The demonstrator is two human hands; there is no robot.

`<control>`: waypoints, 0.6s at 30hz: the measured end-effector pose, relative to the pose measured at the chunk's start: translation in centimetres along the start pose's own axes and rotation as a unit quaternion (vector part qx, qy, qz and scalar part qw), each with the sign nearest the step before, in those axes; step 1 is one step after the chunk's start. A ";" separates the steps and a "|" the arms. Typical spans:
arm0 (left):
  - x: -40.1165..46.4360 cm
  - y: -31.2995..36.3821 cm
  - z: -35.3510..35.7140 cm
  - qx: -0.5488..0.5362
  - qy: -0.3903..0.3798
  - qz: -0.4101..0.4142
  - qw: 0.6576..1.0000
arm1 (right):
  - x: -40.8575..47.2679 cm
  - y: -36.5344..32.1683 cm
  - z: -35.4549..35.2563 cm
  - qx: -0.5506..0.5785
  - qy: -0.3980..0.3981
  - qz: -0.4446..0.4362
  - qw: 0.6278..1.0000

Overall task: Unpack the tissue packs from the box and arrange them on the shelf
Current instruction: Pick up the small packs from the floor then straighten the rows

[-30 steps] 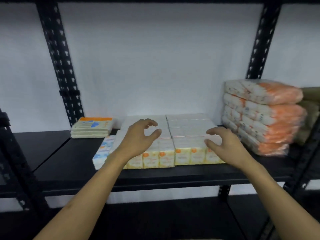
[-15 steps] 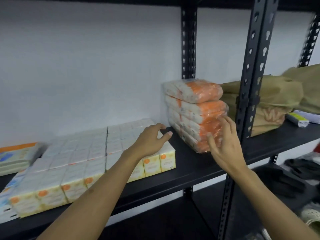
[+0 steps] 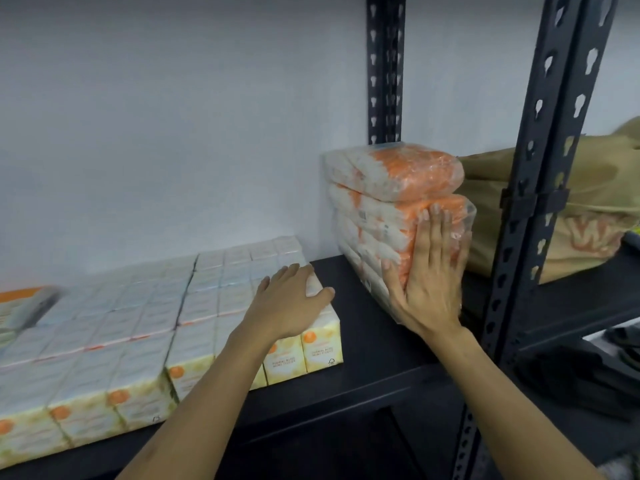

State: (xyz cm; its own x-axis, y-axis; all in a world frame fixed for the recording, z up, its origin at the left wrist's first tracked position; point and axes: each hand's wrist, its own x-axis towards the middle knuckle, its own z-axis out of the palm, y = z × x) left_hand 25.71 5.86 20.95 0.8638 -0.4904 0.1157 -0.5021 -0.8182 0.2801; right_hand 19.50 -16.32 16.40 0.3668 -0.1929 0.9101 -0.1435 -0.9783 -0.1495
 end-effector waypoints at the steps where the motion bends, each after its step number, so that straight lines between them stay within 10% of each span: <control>1: 0.0 0.0 0.0 0.005 -0.002 0.000 1.000 | 0.1 0.0 0.4 -0.011 -0.001 -0.005 1.000; 18: 0.5 0.3 -0.9 0.030 -0.044 0.016 0.998 | 0.7 -0.9 0.5 -0.053 -0.015 -0.024 0.998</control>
State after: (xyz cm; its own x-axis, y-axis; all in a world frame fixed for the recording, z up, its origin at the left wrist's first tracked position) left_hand 26.02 5.71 21.98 0.8411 -0.5394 0.0391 -0.5339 -0.8167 0.2189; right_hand 20.32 -15.61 16.99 0.4030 -0.1500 0.9028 -0.2213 -0.9732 -0.0629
